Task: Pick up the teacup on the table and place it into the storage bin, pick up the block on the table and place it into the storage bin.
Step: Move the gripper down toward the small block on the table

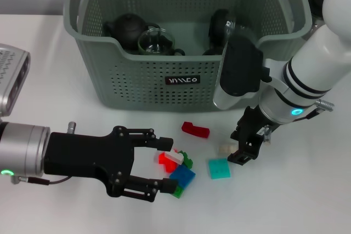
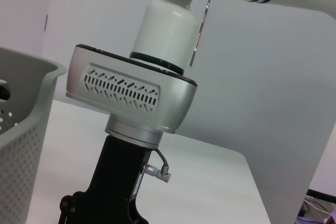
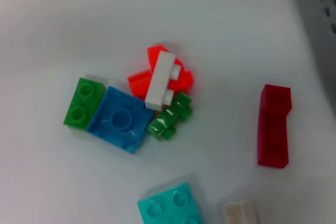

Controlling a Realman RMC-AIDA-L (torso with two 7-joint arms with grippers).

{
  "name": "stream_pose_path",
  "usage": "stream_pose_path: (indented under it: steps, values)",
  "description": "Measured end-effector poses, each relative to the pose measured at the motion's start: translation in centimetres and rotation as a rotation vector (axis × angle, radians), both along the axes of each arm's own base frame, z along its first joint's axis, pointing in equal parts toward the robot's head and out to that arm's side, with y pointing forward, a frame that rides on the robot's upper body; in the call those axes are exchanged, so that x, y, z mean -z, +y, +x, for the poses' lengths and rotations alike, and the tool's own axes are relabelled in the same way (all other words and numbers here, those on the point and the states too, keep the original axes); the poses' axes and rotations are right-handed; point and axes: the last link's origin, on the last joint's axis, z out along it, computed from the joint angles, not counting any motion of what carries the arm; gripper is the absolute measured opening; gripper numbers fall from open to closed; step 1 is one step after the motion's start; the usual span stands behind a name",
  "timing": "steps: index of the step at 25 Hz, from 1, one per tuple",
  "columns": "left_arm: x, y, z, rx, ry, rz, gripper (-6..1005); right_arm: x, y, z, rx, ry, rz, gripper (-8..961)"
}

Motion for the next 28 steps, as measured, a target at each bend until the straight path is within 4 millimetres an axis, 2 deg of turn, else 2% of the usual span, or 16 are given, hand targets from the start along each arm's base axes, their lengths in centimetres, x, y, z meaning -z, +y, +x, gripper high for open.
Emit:
stream_pose_path:
  steps: [25, 28]
  values:
    - [-0.02, -0.01, -0.03, -0.002, 0.0, 0.001, 813, -0.02, -0.06, -0.1, 0.0, 0.0, -0.003, 246]
    - [-0.02, -0.01, -0.03, -0.002, -0.001, 0.001, 813, 0.05, -0.1, -0.25, 0.004, 0.009, -0.005, 248]
